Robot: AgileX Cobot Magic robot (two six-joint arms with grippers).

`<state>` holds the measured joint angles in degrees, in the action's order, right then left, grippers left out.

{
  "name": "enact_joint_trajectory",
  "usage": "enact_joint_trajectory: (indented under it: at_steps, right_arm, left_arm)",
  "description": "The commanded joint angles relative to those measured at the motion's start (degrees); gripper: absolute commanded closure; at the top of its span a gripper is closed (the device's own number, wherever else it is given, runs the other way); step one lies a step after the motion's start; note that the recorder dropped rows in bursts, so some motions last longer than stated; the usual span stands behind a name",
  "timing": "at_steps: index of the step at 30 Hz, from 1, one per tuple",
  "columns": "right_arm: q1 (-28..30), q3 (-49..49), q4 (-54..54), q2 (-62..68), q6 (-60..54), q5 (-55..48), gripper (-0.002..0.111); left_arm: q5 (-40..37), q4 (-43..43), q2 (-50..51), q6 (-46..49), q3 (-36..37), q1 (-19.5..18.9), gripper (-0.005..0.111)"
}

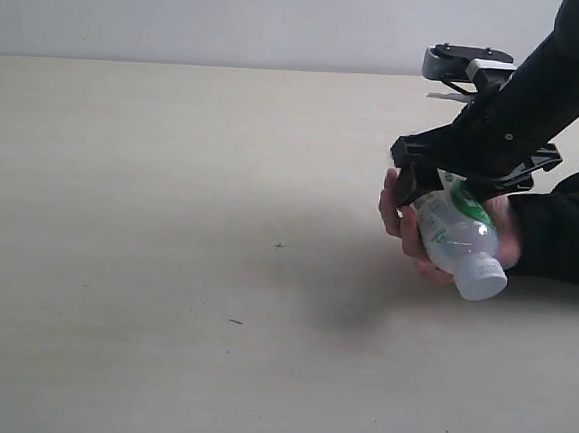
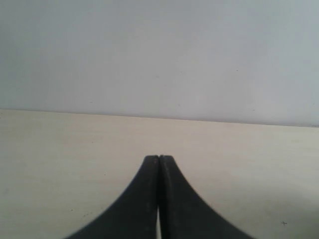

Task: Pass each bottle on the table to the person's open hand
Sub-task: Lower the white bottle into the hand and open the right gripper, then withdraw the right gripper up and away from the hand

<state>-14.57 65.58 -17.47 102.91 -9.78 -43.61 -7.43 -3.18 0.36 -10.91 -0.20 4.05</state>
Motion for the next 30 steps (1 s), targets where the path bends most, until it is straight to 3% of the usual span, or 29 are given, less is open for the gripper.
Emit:
enact_joint_trajectory:
  at_steps: [1, 9, 13, 15, 19, 25, 30]
  right_arm:
    - [-0.11, 1.22, 0.27, -0.93, 0.94, -1.38, 0.032]
    - [-0.11, 9.47, -0.39, -10.77, 3.33, -10.92, 0.035]
    - [-0.11, 9.11, 2.84, -18.01, 6.9, -11.51, 0.058]
    - [-0.11, 7.02, 3.52, -22.86, 7.39, -11.24, 0.076]
    - [-0.11, -3.76, 2.19, -35.06, 6.9, -4.06, 0.109]
    - [-0.11, -27.67, -0.7, -57.83, 3.64, 12.41, 0.108]
    - [-0.11, -40.4, -1.32, -70.56, 4.0, 17.35, 0.108]
  left_arm:
    - [0.05, 0.45, -0.36, 0.07, 0.2, -0.07, 0.107]
    - [0.05, 0.45, -0.36, 0.07, 0.2, -0.07, 0.107]
    - [0.05, 0.45, -0.36, 0.07, 0.2, -0.07, 0.107]
    - [0.05, 0.45, -0.36, 0.07, 0.2, -0.07, 0.107]
    - [0.05, 0.45, -0.36, 0.07, 0.2, -0.07, 0.107]
    - [0.05, 0.45, -0.36, 0.07, 0.2, -0.07, 0.107]
    - [0.05, 0.45, -0.36, 0.07, 0.2, -0.07, 0.107]
